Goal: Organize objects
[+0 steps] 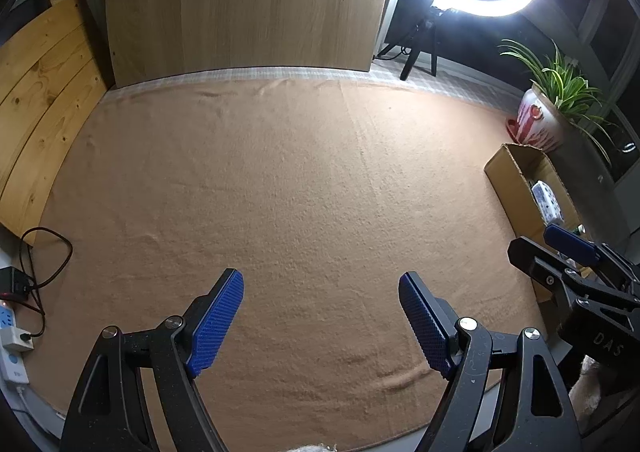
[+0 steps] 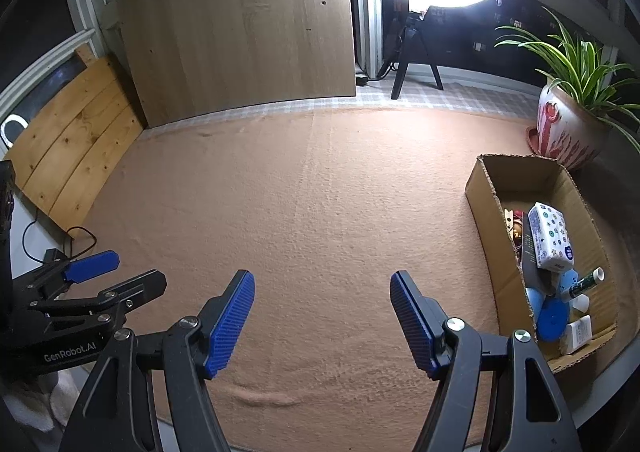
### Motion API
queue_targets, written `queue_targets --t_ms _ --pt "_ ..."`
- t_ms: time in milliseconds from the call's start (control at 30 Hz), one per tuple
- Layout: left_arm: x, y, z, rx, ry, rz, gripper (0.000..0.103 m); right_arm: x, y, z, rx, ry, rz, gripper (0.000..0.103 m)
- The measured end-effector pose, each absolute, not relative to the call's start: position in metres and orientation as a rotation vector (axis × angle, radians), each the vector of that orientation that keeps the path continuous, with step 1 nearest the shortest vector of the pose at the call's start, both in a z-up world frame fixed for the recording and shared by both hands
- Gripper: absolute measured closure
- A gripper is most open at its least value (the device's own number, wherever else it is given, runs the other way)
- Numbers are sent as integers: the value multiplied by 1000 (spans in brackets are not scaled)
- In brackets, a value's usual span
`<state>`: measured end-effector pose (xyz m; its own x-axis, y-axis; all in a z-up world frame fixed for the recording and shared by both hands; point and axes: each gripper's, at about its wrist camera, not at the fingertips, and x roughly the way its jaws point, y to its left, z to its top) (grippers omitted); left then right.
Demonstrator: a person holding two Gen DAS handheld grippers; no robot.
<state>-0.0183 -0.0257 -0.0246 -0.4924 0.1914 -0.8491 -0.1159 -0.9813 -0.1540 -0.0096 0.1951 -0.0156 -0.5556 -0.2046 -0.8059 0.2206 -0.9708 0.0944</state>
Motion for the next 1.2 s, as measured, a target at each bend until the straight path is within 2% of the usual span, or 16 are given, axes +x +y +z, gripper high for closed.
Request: queue_targets --t_ms 1200 --pt "-34 -23 -37 -1507 -111 2565 20 -20 195 -26 1377 5 -2571 36"
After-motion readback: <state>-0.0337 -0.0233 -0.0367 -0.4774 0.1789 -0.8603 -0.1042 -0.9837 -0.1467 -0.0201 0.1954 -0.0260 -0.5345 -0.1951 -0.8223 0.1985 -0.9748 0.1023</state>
